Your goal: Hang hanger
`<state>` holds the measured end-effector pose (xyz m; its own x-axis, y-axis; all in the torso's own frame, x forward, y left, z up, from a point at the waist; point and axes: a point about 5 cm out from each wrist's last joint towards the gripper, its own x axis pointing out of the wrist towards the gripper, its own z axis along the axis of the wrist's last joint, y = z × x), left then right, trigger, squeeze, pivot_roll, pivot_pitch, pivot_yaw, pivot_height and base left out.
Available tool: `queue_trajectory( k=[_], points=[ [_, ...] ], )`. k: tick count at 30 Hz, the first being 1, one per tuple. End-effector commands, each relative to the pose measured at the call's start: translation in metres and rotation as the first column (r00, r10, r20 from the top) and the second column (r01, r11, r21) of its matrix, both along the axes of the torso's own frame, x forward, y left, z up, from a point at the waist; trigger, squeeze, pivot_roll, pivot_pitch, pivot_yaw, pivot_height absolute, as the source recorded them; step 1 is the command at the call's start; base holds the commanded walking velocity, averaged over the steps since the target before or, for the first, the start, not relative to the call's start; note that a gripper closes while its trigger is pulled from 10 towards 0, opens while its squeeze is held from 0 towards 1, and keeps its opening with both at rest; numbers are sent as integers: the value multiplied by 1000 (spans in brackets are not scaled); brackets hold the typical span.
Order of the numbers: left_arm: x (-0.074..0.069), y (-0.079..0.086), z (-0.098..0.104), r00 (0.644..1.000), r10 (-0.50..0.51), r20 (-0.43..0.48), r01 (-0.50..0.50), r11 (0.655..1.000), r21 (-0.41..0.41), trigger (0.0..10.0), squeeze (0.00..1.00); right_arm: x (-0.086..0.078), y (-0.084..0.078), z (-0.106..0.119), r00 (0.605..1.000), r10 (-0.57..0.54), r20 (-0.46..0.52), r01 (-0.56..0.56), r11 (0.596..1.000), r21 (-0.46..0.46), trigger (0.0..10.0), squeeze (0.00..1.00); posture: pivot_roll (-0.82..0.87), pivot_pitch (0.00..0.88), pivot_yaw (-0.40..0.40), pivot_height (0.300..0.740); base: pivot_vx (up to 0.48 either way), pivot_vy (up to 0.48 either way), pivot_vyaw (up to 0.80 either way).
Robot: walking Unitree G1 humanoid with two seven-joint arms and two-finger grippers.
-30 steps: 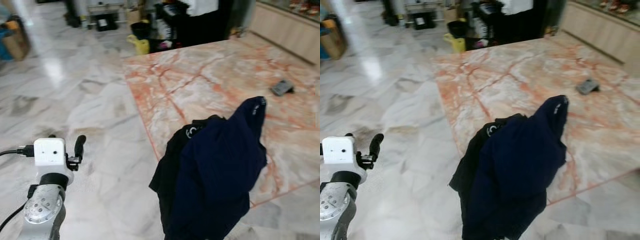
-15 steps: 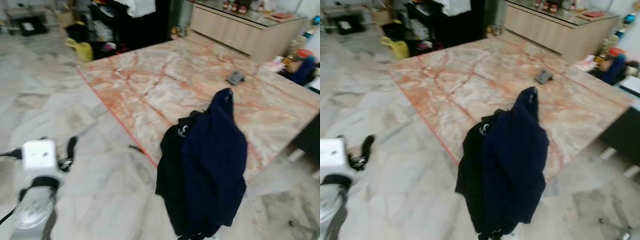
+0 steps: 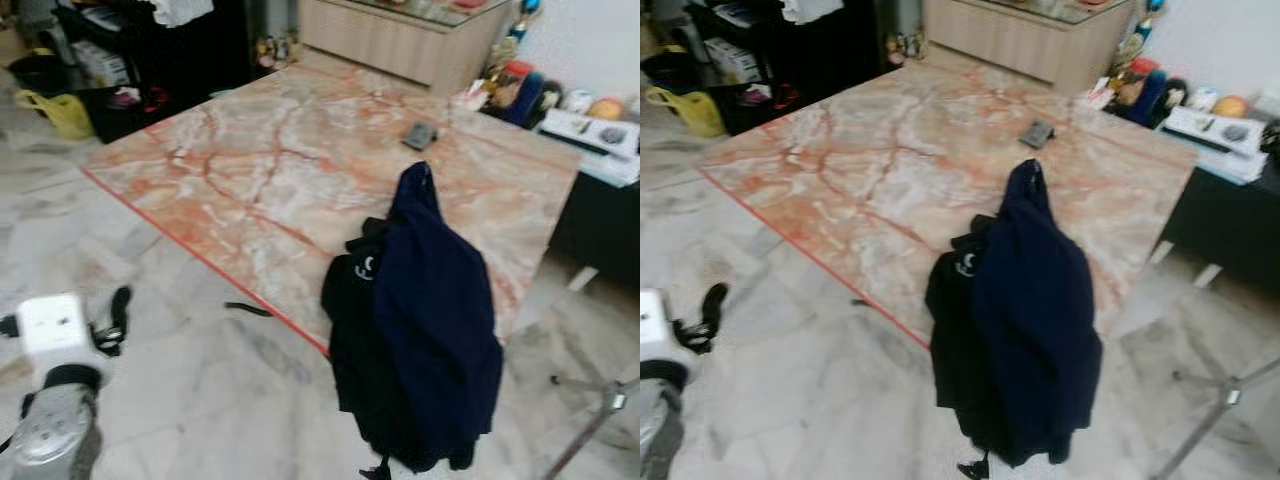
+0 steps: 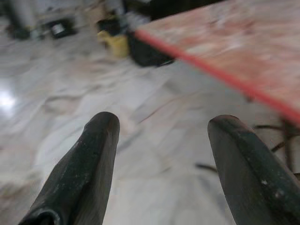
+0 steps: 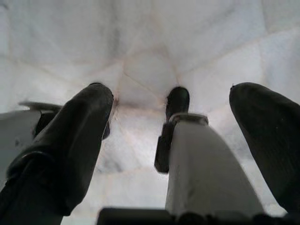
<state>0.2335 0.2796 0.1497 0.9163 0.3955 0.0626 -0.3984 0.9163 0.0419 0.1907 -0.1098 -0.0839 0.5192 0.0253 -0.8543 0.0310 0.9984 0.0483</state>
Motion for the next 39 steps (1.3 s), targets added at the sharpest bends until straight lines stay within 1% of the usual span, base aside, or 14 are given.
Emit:
queue_trajectory(
  k=[1, 5, 8, 9, 11, 14, 16, 17, 19, 20, 21, 23, 27, 39],
  points=[
    [-6, 6, -14, 999, 25, -39, -25, 1000, -10, 10000, 0, -9, -6, -5, 999, -14, -29, 14, 1000, -11, 10000, 0, 112, 129, -10, 740, 0, 0, 0],
    [-15, 17, -30, 993, 66, -101, -66, 998, -2, 10000, 0, -9, -6, -5, 999, -15, -28, 15, 1000, -11, 10000, 0, 115, 129, -10, 740, 0, 0, 0],
    [-26, 28, -73, 952, 68, -298, -76, 997, -18, 10000, 0, -9, -5, -5, 999, -17, -28, 17, 1000, -12, 10000, 0, 115, 128, -9, 740, 0, 0, 0],
    [-30, 26, -93, 924, 10, -381, -38, 997, -65, 10000, 0, -9, -5, -5, 999, -19, -28, 19, 1000, -14, 10000, 0, 116, 128, -9, 740, 0, 0, 0],
    [-33, 24, -107, 906, -37, -421, -9, 994, -108, 10000, 0, -9, -5, -5, 999, -22, -28, 21, 1000, -16, 10000, 0, 118, 128, -12, 740, 0, 0, 0],
    [-38, 8, -152, 806, -188, -562, 88, 976, -199, 10000, 0, -9, -5, -5, 999, -26, -28, 26, 1000, -17, 10000, 0, 118, 127, -11, 740, 0, 0, 0],
    [-40, 7, -159, 788, -194, -584, 86, 974, -209, 10000, 0, -9, -5, -5, 999, -29, -28, 28, 999, -16, 10000, 0, 115, 125, -11, 740, 0, 0, 0],
    [-43, 1, -176, 739, -211, -640, 78, 970, -231, 10000, 0, -9, -5, -5, 999, -33, -29, 32, 999, -16, 10000, 0, 111, 125, -10, 740, 0, 0, 0],
    [-46, -2, -183, 714, -219, -665, 76, 968, -238, 10000, 0, -9, -5, -5, 999, -34, -30, 34, 999, -16, 10000, 0, 111, 125, -10, 740, 0, 0, 0],
    [-51, -9, -196, 660, -232, -715, 77, 967, -243, 10000, 0, -9, -5, -5, 999, -35, -31, 35, 999, -16, 10000, 0, 98, 124, -8, 740, 0, 0, -788],
    [-51, -9, -196, 660, -232, -715, 77, 967, -243, 10000, 0, -9, -5, -5, 999, -35, -31, 35, 999, -16, 10000, 0, 98, 124, -8, 740, 0, 0, -788],
    [-57, -19, -210, 597, -252, -762, 72, 962, -262, 10000, 0, -9, -5, -5, 999, -38, -33, 37, 999, -18, 10000, 0, 87, 127, -10, 740, 0, 0, -788],
    [-61, -30, -220, 538, -288, -792, 111, 956, -272, 10000, 0, -10, -5, -5, 998, -44, -38, 43, 999, -22, 10000, 0, 75, 131, -10, 740, 0, 0, -788],
    [-64, -40, -228, 500, -305, -811, 158, 952, -261, 10000, 0, -12, -4, -6, 998, -44, -46, 43, 999, -23, 10000, 0, 73, 140, -6, 740, 0, -85, -788]
  ],
)
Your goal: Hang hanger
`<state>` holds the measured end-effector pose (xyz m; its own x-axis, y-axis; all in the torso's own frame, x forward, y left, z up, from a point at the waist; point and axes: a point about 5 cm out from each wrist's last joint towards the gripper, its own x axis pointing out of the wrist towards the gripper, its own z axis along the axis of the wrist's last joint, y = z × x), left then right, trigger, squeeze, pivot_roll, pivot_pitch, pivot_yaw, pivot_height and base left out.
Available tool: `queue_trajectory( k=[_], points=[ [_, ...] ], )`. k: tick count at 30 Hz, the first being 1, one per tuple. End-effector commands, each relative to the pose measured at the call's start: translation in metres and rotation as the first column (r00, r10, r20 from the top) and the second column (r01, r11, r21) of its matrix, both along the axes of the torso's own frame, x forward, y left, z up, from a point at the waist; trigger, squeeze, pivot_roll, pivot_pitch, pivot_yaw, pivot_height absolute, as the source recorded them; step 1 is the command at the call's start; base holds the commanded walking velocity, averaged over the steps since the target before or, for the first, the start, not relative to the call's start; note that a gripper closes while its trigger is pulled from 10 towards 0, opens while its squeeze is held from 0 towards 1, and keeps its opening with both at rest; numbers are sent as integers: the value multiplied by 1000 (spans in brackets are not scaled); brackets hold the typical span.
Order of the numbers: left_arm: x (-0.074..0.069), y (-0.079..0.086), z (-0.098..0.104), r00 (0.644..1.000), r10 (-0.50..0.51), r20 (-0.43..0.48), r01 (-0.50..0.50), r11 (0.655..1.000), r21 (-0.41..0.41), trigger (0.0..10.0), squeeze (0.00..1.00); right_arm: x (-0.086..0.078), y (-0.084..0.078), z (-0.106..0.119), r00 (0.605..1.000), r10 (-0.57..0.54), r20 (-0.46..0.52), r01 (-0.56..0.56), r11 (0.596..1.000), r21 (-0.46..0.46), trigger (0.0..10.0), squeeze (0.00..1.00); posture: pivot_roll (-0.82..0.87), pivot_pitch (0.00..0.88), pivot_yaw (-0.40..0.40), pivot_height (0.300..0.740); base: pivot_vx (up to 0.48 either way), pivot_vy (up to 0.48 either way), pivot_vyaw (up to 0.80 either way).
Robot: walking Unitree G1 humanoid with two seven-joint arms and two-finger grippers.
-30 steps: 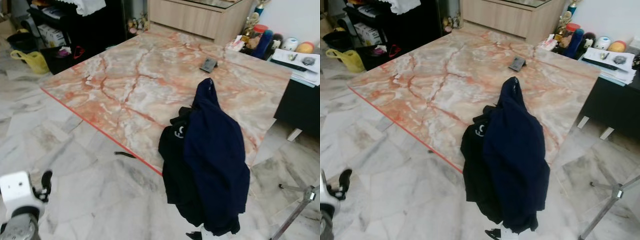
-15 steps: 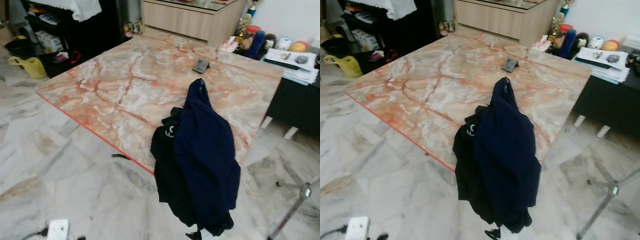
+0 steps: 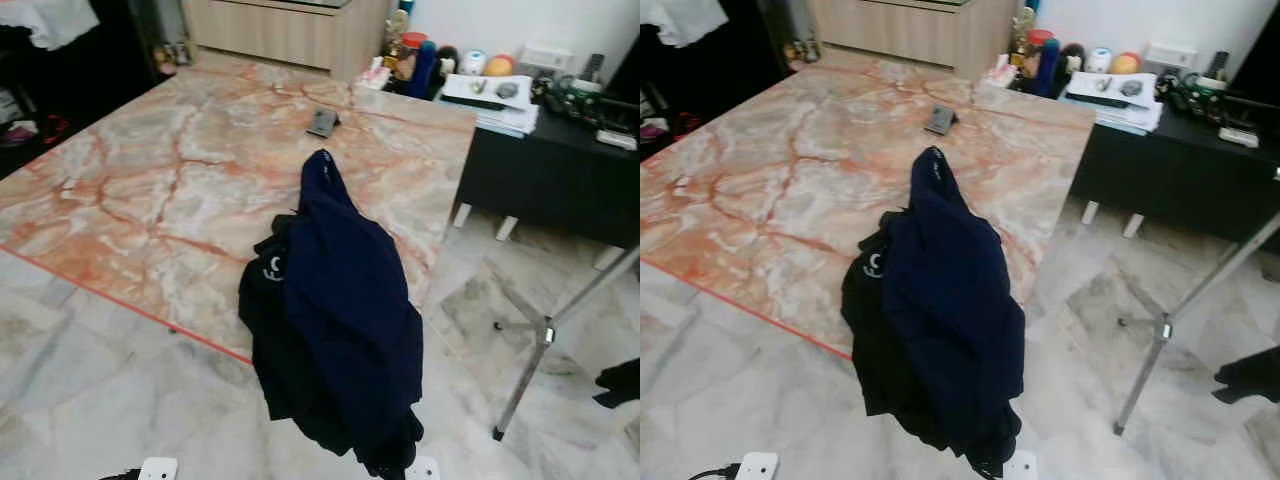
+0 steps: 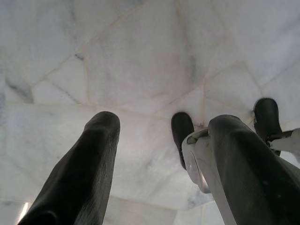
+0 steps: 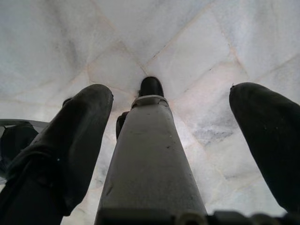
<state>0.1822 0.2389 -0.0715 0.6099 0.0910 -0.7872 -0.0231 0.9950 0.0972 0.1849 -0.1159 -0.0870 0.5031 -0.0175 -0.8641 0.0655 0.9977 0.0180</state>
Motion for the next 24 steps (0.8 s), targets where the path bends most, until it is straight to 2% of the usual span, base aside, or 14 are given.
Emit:
queue_trajectory(
  k=[1, 8, 20, 24],
  points=[
    [-15, 1, -7, 999, 2, -50, -1, 1000, 9, 10000, 0, -6, 2, -3, 1000, -11, -27, 11, 1000, 8, 10000, 0, 73, 140, -6, 740, 0, -255, -788],
    [-23, 4, -11, 997, 17, -70, -16, 1000, 19, 10000, 0, -6, 1, -3, 1000, -5, -24, 5, 1000, 3, 10000, 0, 73, 140, -7, 740, 0, -255, -788],
    [-27, 3, -13, 996, 19, -84, -17, 1000, 22, 10000, 0, -5, 1, -2, 1000, -23, -9, 23, 1000, 13, 10000, 0, 70, 135, -9, 740, 0, -261, 0],
    [-28, 3, -13, 996, 16, -86, -14, 1000, 22, 10000, 0, -6, 2, -2, 1000, -28, -14, 28, 999, 16, 10000, 0, 68, 132, -7, 740, 0, -289, -759]
  ],
)
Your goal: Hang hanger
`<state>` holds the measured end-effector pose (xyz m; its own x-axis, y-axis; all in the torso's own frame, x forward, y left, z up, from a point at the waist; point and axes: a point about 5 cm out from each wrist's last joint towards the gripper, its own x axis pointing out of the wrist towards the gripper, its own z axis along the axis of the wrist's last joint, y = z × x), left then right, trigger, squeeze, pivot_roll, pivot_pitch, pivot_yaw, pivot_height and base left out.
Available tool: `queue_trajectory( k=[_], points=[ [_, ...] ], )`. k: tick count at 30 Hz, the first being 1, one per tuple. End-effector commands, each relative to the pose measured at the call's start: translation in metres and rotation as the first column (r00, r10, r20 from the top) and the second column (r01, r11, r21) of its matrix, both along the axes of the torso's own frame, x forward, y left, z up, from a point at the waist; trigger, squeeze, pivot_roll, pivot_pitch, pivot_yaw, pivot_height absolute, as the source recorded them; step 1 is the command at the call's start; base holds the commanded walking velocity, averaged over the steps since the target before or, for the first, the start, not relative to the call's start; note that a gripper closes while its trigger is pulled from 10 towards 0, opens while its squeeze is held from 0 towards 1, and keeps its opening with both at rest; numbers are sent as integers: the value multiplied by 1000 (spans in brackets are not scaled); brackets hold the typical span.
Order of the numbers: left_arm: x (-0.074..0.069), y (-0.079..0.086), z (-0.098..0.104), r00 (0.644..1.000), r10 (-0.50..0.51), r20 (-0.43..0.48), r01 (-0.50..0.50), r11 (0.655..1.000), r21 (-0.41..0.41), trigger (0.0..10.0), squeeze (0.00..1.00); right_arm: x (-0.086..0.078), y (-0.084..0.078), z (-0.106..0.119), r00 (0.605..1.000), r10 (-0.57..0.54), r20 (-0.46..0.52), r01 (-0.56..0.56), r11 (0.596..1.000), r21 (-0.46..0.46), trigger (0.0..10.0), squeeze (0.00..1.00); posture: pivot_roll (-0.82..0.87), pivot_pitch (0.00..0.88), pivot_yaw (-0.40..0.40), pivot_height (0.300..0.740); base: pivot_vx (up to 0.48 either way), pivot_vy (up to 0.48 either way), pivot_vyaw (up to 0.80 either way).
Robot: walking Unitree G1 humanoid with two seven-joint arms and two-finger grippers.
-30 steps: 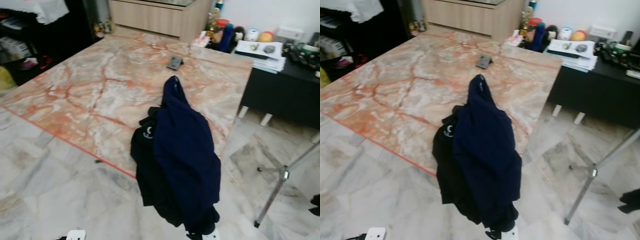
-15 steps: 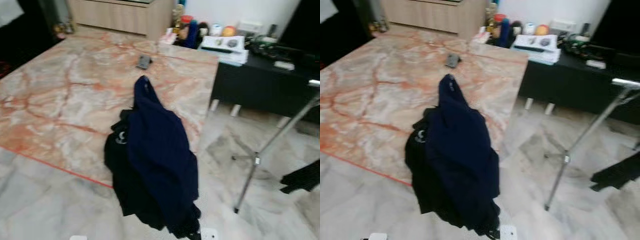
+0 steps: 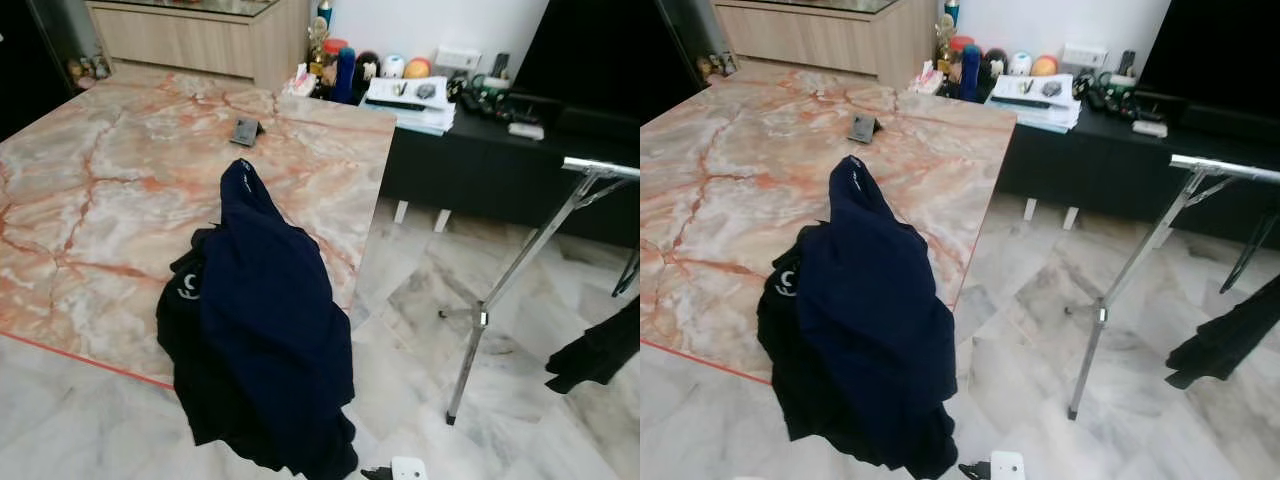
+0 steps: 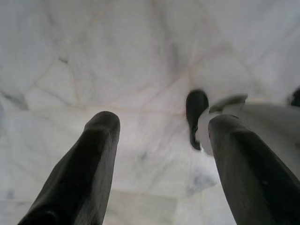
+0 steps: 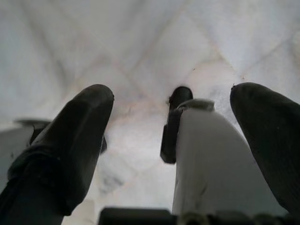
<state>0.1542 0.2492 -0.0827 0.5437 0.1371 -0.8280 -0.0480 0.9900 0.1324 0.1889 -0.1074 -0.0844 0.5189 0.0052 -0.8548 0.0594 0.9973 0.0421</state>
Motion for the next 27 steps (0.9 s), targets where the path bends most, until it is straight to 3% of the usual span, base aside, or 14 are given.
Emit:
queue_trajectory(
  k=[1, 5, 27],
  points=[
    [0, -8, -2, 1000, -19, -10, 18, 1000, -12, 10000, 0, -10, -7, -5, 999, -32, -32, 32, 999, -8, 10000, 0, 69, 131, -7, 740, 0, -289, -781],
    [1, -9, -2, 1000, -18, -8, 18, 1000, -14, 10000, 0, -9, -7, -5, 999, -27, -31, 27, 1000, -8, 10000, 0, 69, 127, -3, 740, 0, -289, -716],
    [1, -10, -3, 1000, -19, -13, 19, 1000, -19, 10000, 0, -8, -7, -4, 1000, -22, -16, 22, 1000, -7, 10000, 0, 41, 101, 3, 740, 0, -289, 0]
  ],
)
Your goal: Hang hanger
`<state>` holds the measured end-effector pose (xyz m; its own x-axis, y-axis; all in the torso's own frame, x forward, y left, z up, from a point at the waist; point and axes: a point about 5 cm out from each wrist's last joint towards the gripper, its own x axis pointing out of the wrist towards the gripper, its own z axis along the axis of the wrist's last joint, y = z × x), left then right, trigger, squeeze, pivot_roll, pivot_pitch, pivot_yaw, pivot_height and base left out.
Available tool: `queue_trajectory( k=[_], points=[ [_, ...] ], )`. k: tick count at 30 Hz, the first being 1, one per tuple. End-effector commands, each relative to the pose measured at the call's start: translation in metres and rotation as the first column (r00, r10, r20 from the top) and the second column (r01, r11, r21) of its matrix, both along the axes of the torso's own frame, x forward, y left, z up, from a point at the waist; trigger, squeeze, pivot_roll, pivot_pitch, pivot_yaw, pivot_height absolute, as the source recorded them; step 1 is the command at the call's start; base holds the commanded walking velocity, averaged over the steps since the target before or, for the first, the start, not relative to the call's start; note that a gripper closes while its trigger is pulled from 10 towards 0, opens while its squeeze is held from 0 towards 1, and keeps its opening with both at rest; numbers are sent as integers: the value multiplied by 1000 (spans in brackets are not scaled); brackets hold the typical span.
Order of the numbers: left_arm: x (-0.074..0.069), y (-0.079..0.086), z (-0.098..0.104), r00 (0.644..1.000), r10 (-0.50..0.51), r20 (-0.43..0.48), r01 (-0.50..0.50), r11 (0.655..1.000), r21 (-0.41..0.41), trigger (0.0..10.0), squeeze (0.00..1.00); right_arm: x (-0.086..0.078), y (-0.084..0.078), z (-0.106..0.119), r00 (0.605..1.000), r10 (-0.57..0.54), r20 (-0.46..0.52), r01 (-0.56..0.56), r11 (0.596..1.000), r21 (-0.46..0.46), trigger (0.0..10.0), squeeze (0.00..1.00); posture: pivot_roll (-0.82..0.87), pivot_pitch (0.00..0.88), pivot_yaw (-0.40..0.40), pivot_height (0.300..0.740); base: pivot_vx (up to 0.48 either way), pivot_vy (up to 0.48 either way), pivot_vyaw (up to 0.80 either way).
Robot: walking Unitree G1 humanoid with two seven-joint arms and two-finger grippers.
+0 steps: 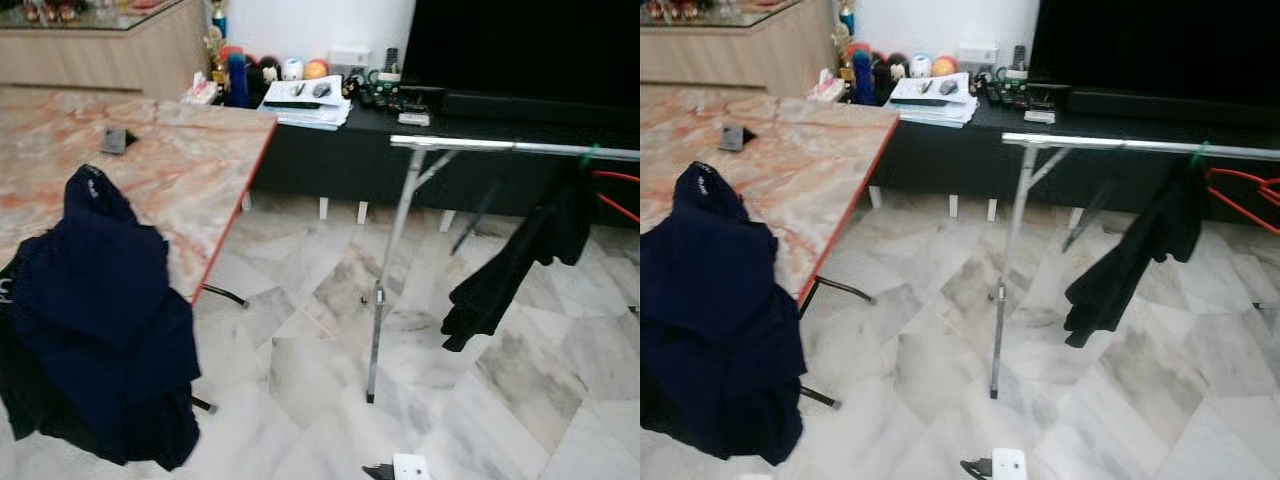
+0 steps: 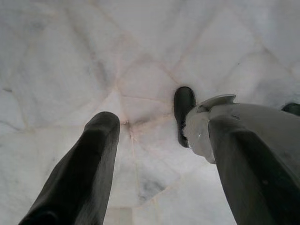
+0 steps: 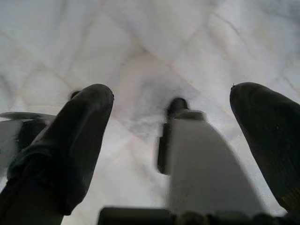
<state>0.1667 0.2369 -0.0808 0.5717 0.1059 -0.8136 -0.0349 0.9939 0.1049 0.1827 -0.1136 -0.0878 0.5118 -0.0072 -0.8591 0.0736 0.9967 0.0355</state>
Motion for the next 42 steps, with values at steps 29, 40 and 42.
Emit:
queue_trajectory(
  k=[29, 40, 42],
  points=[
    [-18, -2, -9, 998, 2, -62, -2, 1000, 1, 10000, 0, -11, -75, -2, 996, -78, 43, 80, 996, -41, 10000, 0, 31, 123, 1, 740, 0, -289, 0],
    [-18, 4, -7, 998, 2, -63, -2, 1000, 7, 10000, 0, -13, -72, -3, 996, -85, 39, 87, 996, -34, 10000, 0, 26, 128, 5, 740, 0, -289, 0],
    [-20, 5, -7, 998, 5, -63, -4, 1000, 7, 10000, 0, -12, -73, -3, 996, -85, 40, 87, 996, -34, 10000, 0, 27, 129, 1, 740, 0, -287, 0]
  ],
)
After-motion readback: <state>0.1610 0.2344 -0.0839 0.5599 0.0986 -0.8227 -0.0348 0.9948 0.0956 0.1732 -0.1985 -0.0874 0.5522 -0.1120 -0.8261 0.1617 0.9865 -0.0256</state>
